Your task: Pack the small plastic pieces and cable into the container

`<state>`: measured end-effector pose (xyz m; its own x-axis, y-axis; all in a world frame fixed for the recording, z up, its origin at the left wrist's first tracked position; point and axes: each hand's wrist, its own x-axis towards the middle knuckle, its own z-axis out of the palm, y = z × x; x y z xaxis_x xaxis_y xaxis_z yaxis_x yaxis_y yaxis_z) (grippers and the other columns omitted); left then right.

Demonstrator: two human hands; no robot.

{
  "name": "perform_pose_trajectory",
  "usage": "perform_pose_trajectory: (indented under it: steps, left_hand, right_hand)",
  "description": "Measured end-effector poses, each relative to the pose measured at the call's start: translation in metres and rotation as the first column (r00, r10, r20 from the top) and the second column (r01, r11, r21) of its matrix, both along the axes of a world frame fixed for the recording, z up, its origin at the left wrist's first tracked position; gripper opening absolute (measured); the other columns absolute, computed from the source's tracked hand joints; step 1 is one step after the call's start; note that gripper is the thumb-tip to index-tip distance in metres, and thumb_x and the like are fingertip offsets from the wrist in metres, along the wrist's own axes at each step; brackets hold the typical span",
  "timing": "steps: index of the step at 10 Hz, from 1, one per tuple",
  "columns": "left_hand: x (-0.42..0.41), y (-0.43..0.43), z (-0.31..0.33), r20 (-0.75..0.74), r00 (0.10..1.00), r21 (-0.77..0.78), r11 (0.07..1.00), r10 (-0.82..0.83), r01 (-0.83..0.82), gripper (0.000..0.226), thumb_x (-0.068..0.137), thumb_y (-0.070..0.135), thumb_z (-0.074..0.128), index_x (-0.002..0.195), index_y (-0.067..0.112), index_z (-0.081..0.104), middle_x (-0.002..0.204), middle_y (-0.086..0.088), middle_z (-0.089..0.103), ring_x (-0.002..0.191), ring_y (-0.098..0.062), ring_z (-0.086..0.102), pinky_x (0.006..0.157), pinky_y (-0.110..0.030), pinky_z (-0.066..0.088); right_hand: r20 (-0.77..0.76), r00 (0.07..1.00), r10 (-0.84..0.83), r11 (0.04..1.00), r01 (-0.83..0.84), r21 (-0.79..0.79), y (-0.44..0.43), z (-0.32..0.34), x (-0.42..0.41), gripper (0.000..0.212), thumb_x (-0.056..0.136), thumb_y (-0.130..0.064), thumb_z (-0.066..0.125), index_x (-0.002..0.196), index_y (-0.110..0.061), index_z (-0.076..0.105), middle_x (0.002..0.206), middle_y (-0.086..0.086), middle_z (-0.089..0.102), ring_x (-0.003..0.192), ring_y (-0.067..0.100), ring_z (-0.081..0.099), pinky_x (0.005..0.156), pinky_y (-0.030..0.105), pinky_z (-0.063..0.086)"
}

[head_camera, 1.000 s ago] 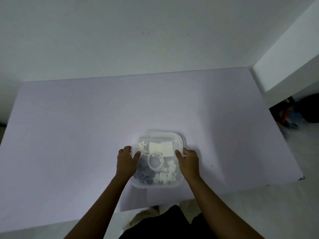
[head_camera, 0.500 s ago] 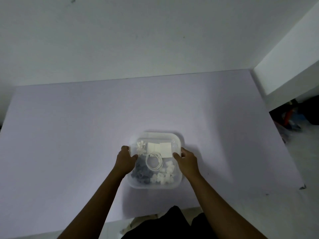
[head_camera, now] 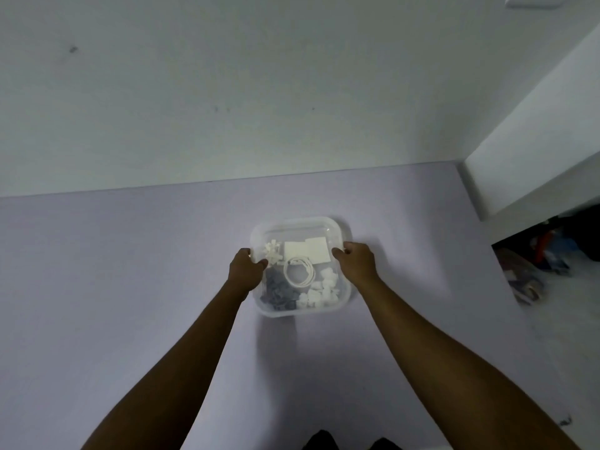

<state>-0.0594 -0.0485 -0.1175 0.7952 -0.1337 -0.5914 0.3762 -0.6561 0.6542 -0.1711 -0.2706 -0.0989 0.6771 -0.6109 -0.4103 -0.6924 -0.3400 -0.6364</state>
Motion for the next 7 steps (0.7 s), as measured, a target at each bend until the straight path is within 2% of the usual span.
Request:
perform_pose_trajectory:
  steps: [1, 3, 4, 5, 6, 7]
  left_hand:
    - [0.017, -0.007, -0.004, 0.014, 1.000, 0.009, 1.000, 0.019, -0.019, 0.052, 0.087, 0.022, 0.071, 0.131, 0.004, 0.051, 0.125, -0.014, 0.062, 0.110, -0.034, 0.061, 0.097, -0.050, 0.051]
    - [0.033, -0.009, -0.006, 0.008, 1.000, 0.010, 1.000, 0.019, -0.019, 0.053, 0.087, 0.023, 0.072, 0.132, 0.003, 0.051, 0.126, -0.015, 0.062, 0.112, -0.034, 0.062, 0.097, -0.050, 0.051]
    - [0.033, -0.004, -0.004, 0.019, 0.999, 0.008, 1.000, -0.030, 0.030, 0.062, 0.089, 0.029, 0.069, 0.140, 0.005, 0.044, 0.136, -0.016, 0.056, 0.120, -0.034, 0.057, 0.102, -0.049, 0.048]
    - [0.028, 0.001, 0.007, 0.045, 0.993, 0.034, 0.993, -0.111, 0.109, 0.067, 0.093, 0.037, 0.063, 0.145, 0.005, 0.037, 0.144, -0.017, 0.049, 0.129, -0.034, 0.051, 0.107, -0.047, 0.043]
    - [0.032, 0.007, 0.045, 0.188, 0.928, 0.147, 0.944, -0.321, 0.297, 0.073, 0.096, 0.048, 0.052, 0.151, 0.005, 0.028, 0.154, -0.015, 0.037, 0.142, -0.031, 0.035, 0.116, -0.043, 0.031]
    - [0.043, 0.015, 0.082, 0.325, 0.844, 0.164, 0.905, -0.426, 0.393, 0.072, 0.096, 0.053, 0.047, 0.151, 0.009, 0.030, 0.156, -0.012, 0.034, 0.144, -0.029, 0.031, 0.117, -0.044, 0.027]
  right_hand:
    - [-0.012, 0.999, 0.043, 0.999, -0.043, -0.021, -0.009, 0.002, 0.017, 0.048, 0.088, -0.021, 0.065, 0.055, -0.017, 0.031, 0.053, -0.001, 0.036, 0.048, 0.012, 0.035, 0.048, 0.026, 0.028]
    - [-0.057, 0.996, 0.071, 0.997, -0.071, -0.008, -0.013, 0.000, 0.031, 0.044, 0.089, -0.019, 0.063, 0.056, -0.014, 0.034, 0.055, 0.000, 0.039, 0.050, 0.012, 0.038, 0.047, 0.024, 0.027]
    - [-0.086, 0.991, 0.100, 0.995, -0.102, -0.011, -0.009, -0.001, 0.024, 0.030, 0.092, -0.024, 0.061, 0.069, -0.010, 0.049, 0.072, 0.005, 0.056, 0.068, 0.022, 0.054, 0.051, 0.022, 0.032]
    - [-0.090, 0.986, 0.142, 0.990, -0.144, -0.012, -0.001, 0.008, 0.019, 0.027, 0.096, -0.027, 0.058, 0.105, -0.002, 0.063, 0.107, 0.018, 0.067, 0.101, 0.031, 0.062, 0.072, 0.027, 0.046]
    - [0.015, 0.987, 0.160, 0.982, -0.158, -0.100, 0.001, 0.051, 0.041, 0.057, 0.101, -0.031, 0.052, 0.147, -0.001, 0.040, 0.150, 0.020, 0.045, 0.139, 0.034, 0.043, 0.111, 0.037, 0.035]
    - [0.116, 0.963, 0.245, 0.957, -0.221, -0.185, 0.000, 0.087, 0.060, 0.059, 0.102, -0.034, 0.048, 0.152, -0.006, 0.034, 0.156, 0.019, 0.037, 0.144, 0.034, 0.034, 0.117, 0.043, 0.030]
